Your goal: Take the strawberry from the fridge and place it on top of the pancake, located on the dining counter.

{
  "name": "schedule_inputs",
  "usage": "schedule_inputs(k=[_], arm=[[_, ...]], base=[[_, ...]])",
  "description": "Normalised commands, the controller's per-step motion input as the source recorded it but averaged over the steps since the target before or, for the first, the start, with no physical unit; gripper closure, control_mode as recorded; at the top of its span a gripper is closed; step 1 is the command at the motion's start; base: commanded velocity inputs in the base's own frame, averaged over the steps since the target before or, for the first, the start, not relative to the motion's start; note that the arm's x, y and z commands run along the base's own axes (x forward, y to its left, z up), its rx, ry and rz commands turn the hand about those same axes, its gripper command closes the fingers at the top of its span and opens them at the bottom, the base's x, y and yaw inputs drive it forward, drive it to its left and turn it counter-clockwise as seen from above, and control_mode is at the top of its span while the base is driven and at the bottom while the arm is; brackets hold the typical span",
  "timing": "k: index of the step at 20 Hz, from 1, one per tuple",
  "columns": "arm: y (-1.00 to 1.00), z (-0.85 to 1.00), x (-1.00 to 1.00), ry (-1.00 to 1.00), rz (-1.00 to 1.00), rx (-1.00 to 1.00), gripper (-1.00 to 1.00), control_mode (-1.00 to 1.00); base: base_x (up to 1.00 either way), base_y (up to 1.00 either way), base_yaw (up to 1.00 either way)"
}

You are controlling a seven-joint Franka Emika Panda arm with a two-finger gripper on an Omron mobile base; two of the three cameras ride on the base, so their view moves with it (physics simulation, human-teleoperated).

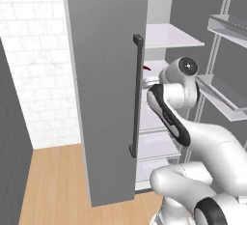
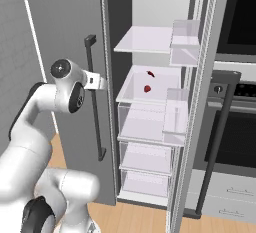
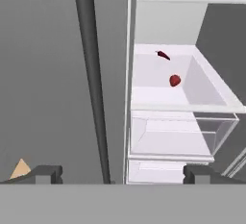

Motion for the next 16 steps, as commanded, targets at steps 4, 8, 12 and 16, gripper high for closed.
schedule_inputs(k=[4, 8, 12, 16], arm=[[0.43, 0.0, 0.58, 0.04, 0.02, 0.15, -1.0, -1.0], [0.24, 0.0, 0.61, 0.0, 0.0, 0.04, -1.0, -1.0], [0.27, 0.0, 0.46, -0.05, -0.07, -0.11, -1.0, -1.0], [0.29, 0.0, 0.51, -0.01, -0.08, -0.07, -1.0, -1.0]], base=[[0.0, 0.0, 0.0], [0.0, 0.0, 0.0], [0.0, 0.0, 0.0], [0.0, 0.0, 0.0]])
